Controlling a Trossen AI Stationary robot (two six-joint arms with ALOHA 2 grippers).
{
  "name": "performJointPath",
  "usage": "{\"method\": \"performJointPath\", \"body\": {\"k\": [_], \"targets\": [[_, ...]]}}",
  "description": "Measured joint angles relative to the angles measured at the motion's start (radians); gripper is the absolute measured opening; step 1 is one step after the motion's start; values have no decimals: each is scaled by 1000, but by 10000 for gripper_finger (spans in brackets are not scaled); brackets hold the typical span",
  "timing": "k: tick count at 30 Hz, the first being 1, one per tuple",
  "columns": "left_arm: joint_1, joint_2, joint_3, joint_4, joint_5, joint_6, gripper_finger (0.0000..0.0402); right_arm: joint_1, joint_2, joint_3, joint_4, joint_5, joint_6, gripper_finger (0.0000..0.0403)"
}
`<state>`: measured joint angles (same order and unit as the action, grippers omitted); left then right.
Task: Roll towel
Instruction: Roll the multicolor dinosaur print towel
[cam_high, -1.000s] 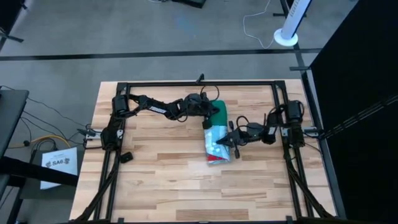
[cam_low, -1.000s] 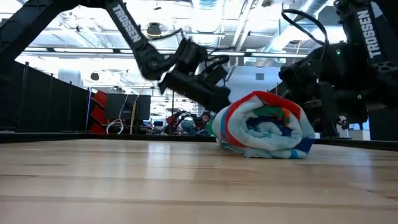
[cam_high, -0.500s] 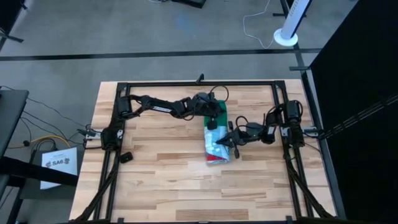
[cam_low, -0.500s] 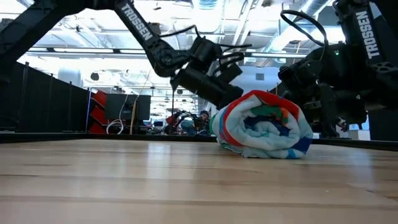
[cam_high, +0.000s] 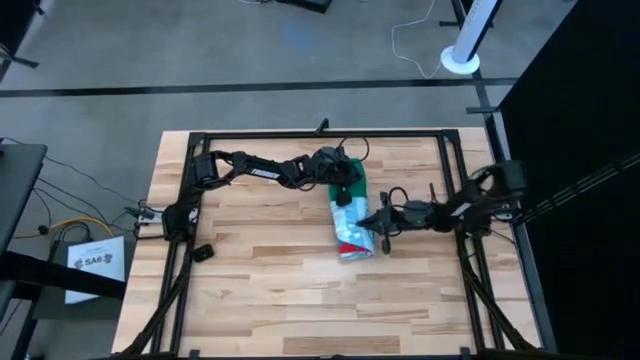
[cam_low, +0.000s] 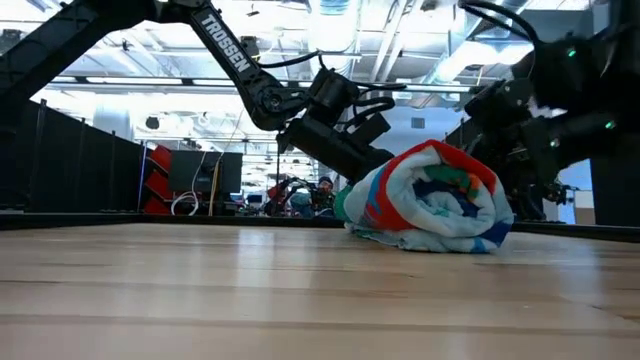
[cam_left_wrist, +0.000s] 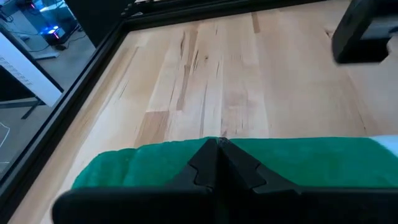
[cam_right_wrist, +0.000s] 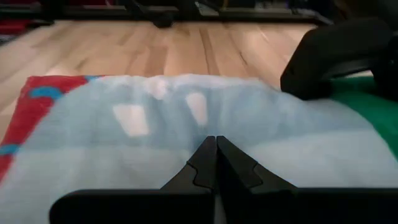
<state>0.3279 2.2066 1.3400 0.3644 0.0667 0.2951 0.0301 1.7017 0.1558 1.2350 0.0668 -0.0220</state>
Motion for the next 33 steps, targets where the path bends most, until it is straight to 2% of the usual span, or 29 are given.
{"method": "performJointPath", "body": {"k": [7,10,13,16,23,33], "targets": [[0,1,3,-6,-2,-2,0,148,-282,0,-383,229,93,0],[0,1,2,-7,-3,-2,0,179,-387,-2,-556,276,178,0],[0,1,2,-7,-5,-1,0,215,-430,-1,-608,325,209,0],[1,1,2,-7,-5,-1,0,218,-403,-1,-614,367,214,0],[1,1,1,-7,-5,-1,0,256,-231,47,-528,352,235,0],[2,1,0,-8,-8,-2,0,385,47,64,-226,319,369,0]]}}
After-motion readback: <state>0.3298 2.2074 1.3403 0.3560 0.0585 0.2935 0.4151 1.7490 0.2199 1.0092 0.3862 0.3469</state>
